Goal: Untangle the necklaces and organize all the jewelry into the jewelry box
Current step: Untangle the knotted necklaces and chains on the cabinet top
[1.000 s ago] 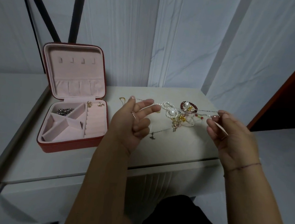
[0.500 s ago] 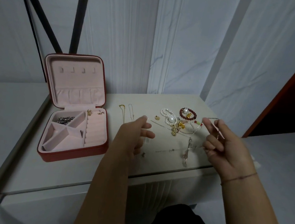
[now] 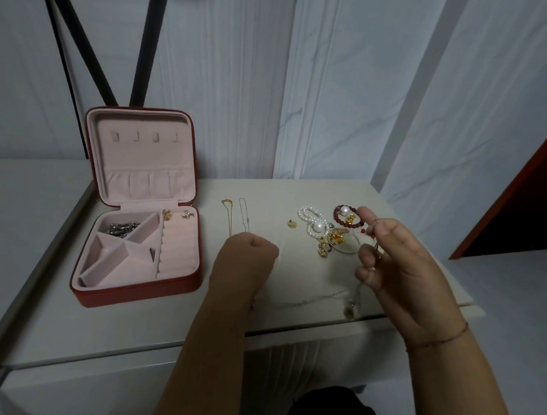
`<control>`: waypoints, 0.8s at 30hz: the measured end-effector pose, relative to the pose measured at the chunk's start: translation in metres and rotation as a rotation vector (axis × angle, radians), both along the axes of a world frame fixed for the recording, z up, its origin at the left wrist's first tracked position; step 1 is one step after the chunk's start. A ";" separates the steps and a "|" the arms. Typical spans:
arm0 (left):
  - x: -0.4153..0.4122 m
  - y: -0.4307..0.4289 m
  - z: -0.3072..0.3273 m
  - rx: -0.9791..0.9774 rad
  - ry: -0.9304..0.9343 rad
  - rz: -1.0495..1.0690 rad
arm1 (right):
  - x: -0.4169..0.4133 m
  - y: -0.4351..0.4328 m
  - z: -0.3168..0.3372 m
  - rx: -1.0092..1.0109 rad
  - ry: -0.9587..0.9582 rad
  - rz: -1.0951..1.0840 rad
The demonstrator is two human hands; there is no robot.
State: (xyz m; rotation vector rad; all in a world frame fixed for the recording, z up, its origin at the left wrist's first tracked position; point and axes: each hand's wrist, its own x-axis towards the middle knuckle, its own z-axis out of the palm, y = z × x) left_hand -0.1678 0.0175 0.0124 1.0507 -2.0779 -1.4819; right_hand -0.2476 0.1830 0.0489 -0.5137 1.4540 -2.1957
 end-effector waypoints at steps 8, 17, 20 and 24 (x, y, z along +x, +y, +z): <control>-0.001 0.002 -0.003 -0.179 -0.034 0.058 | -0.003 -0.010 0.006 0.009 0.191 -0.009; 0.003 0.001 -0.005 -0.270 -0.063 0.110 | -0.016 -0.013 0.008 0.284 0.494 -0.157; 0.001 0.003 -0.005 -0.277 -0.122 0.037 | -0.015 -0.014 0.002 0.295 0.487 -0.142; 0.000 0.004 -0.010 -0.284 -0.175 -0.053 | -0.011 -0.016 0.004 0.140 0.344 -0.043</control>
